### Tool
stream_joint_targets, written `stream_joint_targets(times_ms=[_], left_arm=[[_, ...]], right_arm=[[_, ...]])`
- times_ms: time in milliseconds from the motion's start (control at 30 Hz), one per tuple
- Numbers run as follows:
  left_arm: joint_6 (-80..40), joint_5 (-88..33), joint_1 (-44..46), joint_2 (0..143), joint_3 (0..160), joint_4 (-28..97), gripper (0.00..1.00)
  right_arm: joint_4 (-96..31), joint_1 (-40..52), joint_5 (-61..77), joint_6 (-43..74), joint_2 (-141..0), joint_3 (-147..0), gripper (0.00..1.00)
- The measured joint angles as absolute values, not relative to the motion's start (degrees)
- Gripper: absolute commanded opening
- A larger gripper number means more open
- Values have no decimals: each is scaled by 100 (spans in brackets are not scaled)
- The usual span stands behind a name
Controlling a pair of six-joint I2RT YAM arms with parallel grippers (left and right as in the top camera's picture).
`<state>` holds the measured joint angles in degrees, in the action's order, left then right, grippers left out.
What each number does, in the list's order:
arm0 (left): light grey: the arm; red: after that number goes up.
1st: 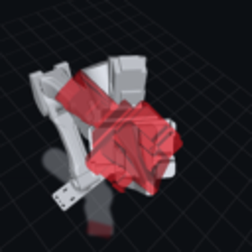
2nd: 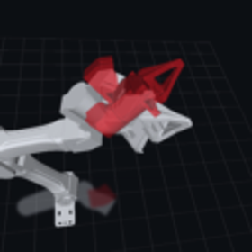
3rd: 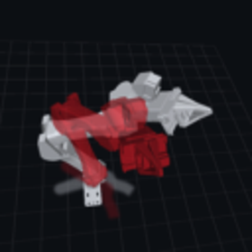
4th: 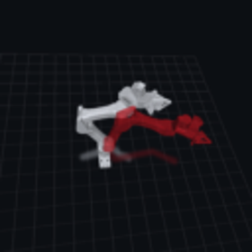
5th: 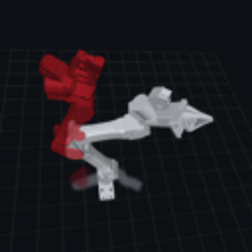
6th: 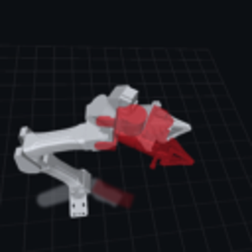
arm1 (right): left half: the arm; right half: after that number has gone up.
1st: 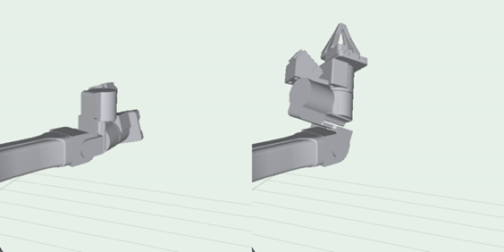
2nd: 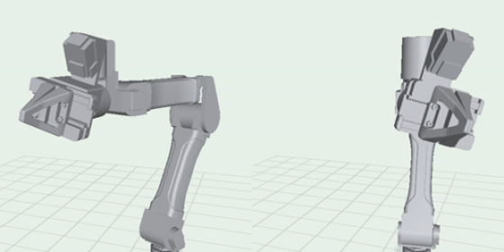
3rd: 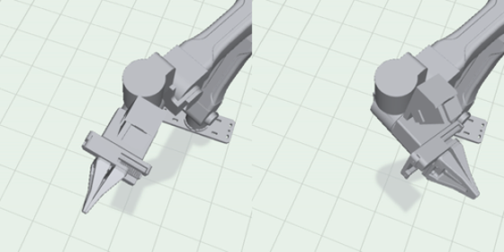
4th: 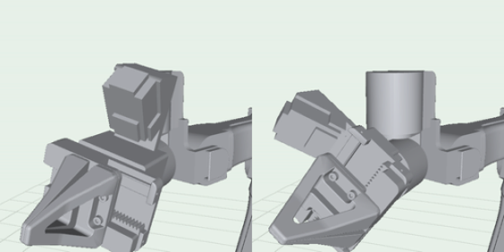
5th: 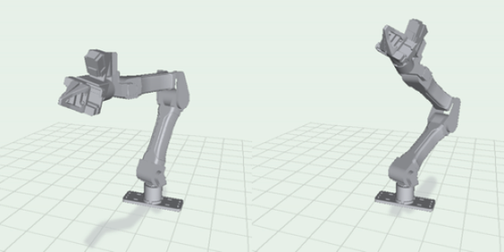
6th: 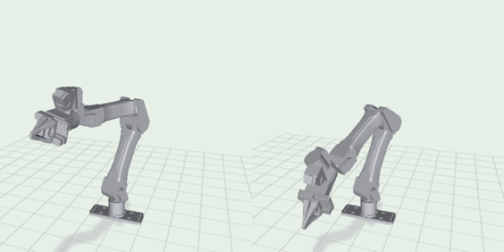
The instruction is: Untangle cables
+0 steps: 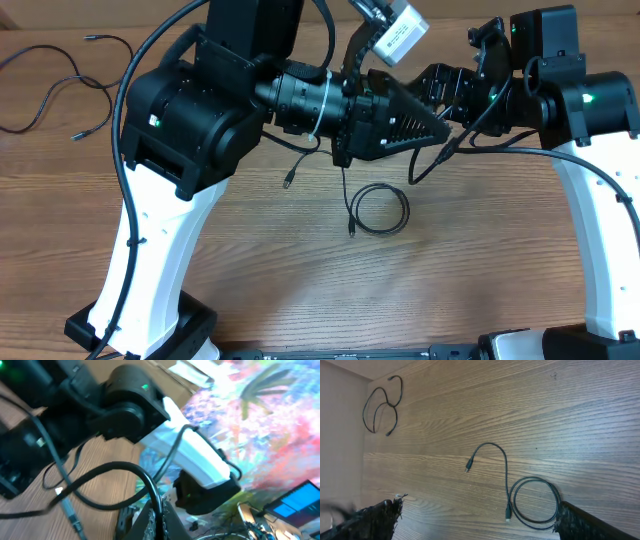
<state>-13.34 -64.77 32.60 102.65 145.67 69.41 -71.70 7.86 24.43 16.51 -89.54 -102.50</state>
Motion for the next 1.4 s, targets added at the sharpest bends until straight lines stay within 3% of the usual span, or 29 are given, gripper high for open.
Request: stream_joint_targets(times_ms=[267,433,733,933,1233,1333,1400], left_arm=[[-1503,-6604,2777,10265,14567,6685,4],[-1911,-5734,2405,10263,14567,7116,4],[-3913,-4635,2246,10263,14567,6425,4],[-5603,-4628,2246,10263,14567,5975,4],[-7181,-4737,2246,10263,14567,5437,4],[-7474,-4818,2246,10263,14567,5137,4],[-7658,-4890,2246,10265,14567,4932,4]], right_arm=[[-7363,786,2443,1647,-8954,-10250,100],[-7382,764,2687,1647,-8954,-10250,100],[-7347,604,3697,1328,-8954,-10250,100],[-7175,604,3983,1022,-8954,-10250,100],[-6711,604,4390,910,-8954,-10250,100],[-6713,604,4453,899,-8954,-10250,93],[-6729,604,4477,897,-8954,-10250,83]])
